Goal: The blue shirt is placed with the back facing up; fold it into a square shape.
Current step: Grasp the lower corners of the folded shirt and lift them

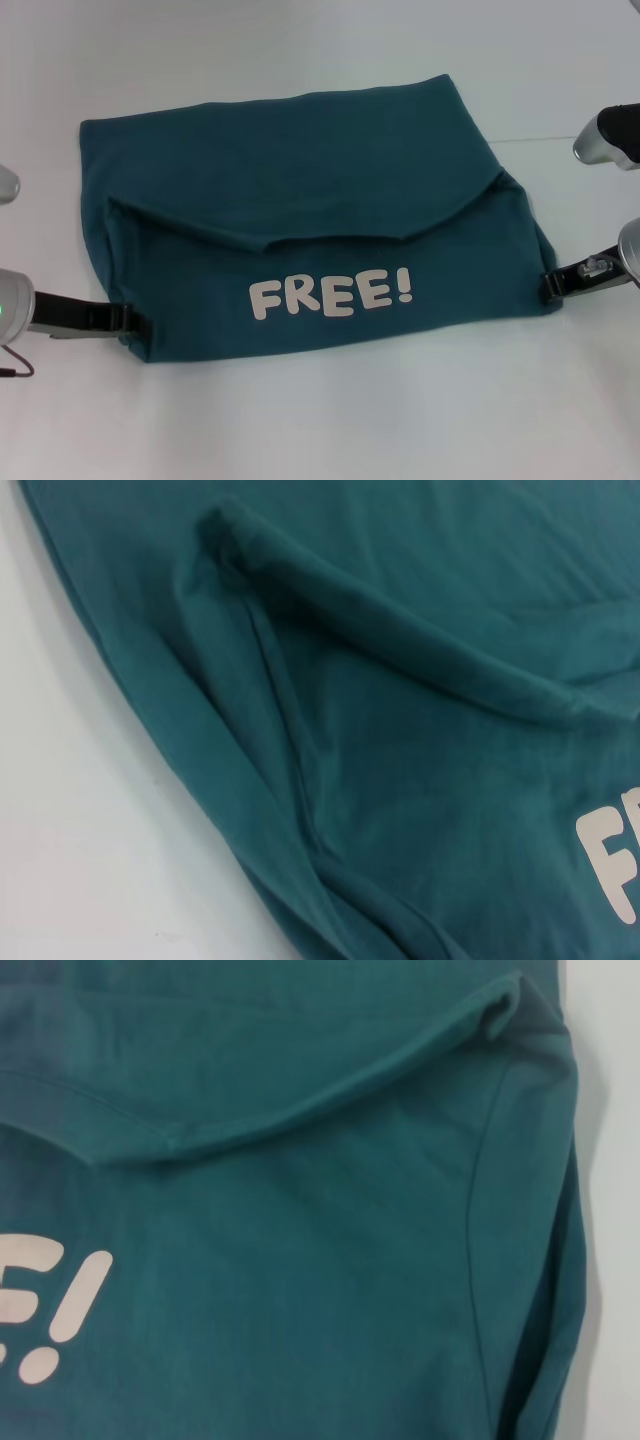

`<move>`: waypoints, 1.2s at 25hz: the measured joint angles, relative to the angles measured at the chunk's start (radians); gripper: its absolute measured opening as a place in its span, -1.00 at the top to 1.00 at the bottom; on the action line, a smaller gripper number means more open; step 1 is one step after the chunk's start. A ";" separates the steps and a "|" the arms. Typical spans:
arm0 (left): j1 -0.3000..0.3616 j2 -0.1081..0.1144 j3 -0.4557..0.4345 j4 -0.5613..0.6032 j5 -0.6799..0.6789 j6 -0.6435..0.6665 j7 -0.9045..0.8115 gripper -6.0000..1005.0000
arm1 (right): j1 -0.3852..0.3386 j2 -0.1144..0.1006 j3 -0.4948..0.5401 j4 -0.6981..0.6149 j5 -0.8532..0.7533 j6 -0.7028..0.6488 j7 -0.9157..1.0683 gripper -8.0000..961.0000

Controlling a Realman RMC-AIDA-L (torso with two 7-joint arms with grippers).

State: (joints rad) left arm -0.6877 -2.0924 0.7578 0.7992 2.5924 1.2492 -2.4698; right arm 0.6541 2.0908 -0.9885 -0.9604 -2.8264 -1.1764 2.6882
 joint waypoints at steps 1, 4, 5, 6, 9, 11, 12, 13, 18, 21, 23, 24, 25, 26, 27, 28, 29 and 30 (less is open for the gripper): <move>0.000 0.000 0.000 0.000 0.000 0.000 0.004 0.75 | 0.000 0.000 0.001 0.000 0.005 0.000 -0.004 0.76; 0.000 0.000 0.000 0.000 0.000 0.005 0.016 0.75 | -0.002 -0.002 0.003 -0.006 0.032 -0.019 -0.026 0.89; 0.000 0.004 -0.001 0.000 0.000 0.013 0.019 0.75 | -0.002 -0.004 0.004 -0.010 0.040 -0.028 -0.035 0.89; 0.001 0.008 -0.002 0.002 0.000 0.025 0.020 0.75 | -0.001 -0.005 0.004 -0.012 0.043 -0.047 -0.045 0.89; 0.004 0.032 -0.020 0.017 0.000 0.108 0.023 0.75 | 0.005 -0.007 -0.002 -0.037 0.042 -0.126 -0.082 0.89; 0.007 0.045 -0.041 0.025 0.003 0.166 0.026 0.75 | 0.005 -0.007 -0.005 -0.062 0.040 -0.173 -0.099 0.89; 0.008 0.051 -0.055 0.030 0.006 0.198 0.029 0.75 | 0.003 -0.006 -0.005 -0.079 0.040 -0.209 -0.110 0.89; 0.011 0.056 -0.072 0.036 0.009 0.236 0.034 0.75 | 0.000 -0.006 -0.005 -0.093 0.040 -0.237 -0.118 0.89; 0.040 0.066 -0.101 0.066 0.020 0.394 0.038 0.75 | -0.008 -0.004 0.002 -0.139 0.047 -0.385 -0.170 0.89; 0.064 0.066 -0.102 0.099 0.039 0.479 0.034 0.75 | -0.009 -0.006 0.005 -0.144 0.047 -0.518 -0.220 0.89; 0.077 0.066 -0.104 0.112 0.049 0.526 0.030 0.75 | -0.010 -0.007 0.005 -0.148 0.047 -0.544 -0.226 0.89; 0.081 0.066 -0.105 0.115 0.052 0.540 0.030 0.75 | -0.013 -0.007 0.006 -0.153 0.047 -0.569 -0.232 0.89; 0.089 0.066 -0.108 0.116 0.053 0.570 0.031 0.75 | -0.018 -0.008 0.007 -0.164 0.047 -0.597 -0.238 0.89; 0.093 0.064 -0.109 0.116 0.053 0.589 0.033 0.75 | -0.021 -0.008 0.008 -0.171 0.048 -0.615 -0.244 0.89; 0.098 0.062 -0.109 0.116 0.053 0.608 0.035 0.75 | -0.023 -0.008 0.013 -0.180 0.050 -0.638 -0.255 0.89; 0.103 0.059 -0.108 0.116 0.053 0.622 0.036 0.75 | -0.025 -0.007 0.023 -0.184 0.056 -0.663 -0.274 0.89; 0.108 0.058 -0.107 0.116 0.054 0.632 0.037 0.75 | -0.025 -0.006 0.029 -0.185 0.062 -0.681 -0.287 0.89; 0.114 0.056 -0.106 0.115 0.058 0.645 0.037 0.75 | -0.025 -0.004 0.038 -0.184 0.073 -0.701 -0.305 0.89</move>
State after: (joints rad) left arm -0.5736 -2.0367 0.6520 0.9142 2.6504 1.8938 -2.4331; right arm 0.6288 2.0864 -0.9506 -1.1440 -2.7532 -1.8773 2.3830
